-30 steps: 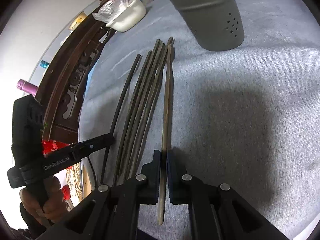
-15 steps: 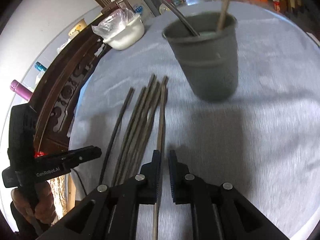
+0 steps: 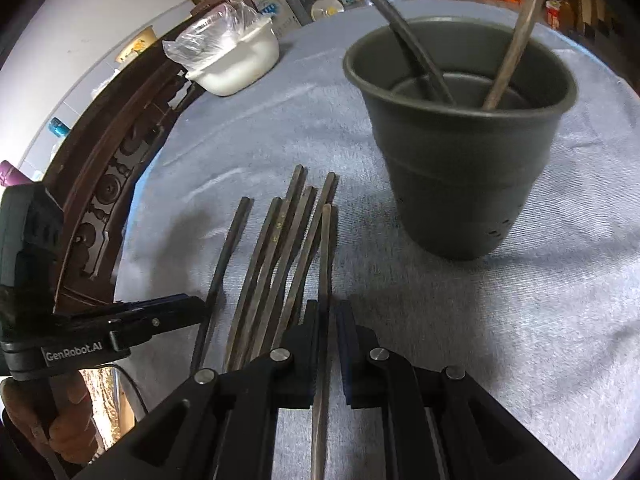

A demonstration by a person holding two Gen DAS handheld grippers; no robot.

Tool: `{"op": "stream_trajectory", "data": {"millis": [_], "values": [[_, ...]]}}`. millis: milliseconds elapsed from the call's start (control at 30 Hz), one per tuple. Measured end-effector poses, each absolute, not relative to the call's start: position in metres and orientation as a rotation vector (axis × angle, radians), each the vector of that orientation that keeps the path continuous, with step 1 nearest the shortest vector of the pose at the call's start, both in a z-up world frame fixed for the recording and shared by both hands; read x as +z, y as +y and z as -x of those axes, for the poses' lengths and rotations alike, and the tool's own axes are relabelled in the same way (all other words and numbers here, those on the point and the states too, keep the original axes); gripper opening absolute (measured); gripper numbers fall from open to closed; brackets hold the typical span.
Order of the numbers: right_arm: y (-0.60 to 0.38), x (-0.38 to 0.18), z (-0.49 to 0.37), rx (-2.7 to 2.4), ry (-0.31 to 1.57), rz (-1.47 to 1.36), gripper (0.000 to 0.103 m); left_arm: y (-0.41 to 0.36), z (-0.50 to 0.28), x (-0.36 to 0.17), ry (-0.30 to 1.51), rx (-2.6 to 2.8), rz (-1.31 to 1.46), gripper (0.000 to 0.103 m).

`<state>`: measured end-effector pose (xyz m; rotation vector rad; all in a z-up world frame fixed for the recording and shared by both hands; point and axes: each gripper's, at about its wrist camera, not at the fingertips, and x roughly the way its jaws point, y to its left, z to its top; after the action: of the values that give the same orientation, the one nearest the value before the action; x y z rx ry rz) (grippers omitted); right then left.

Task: Organize utensils
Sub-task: 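Lift the utensil with the right tool and place it into the cup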

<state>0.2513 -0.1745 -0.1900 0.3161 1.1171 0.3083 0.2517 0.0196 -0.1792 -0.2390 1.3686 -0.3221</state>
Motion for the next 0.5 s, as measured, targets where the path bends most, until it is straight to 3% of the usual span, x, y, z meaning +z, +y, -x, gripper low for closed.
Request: {"op": "stream_trajectory", "data": {"millis": [500], "values": [[-0.176,-0.194,-0.259,0.260,1.139,-0.319,0.009,0.012,-0.279,-0.187,1.438,-0.310,0.303,0.027]]}}
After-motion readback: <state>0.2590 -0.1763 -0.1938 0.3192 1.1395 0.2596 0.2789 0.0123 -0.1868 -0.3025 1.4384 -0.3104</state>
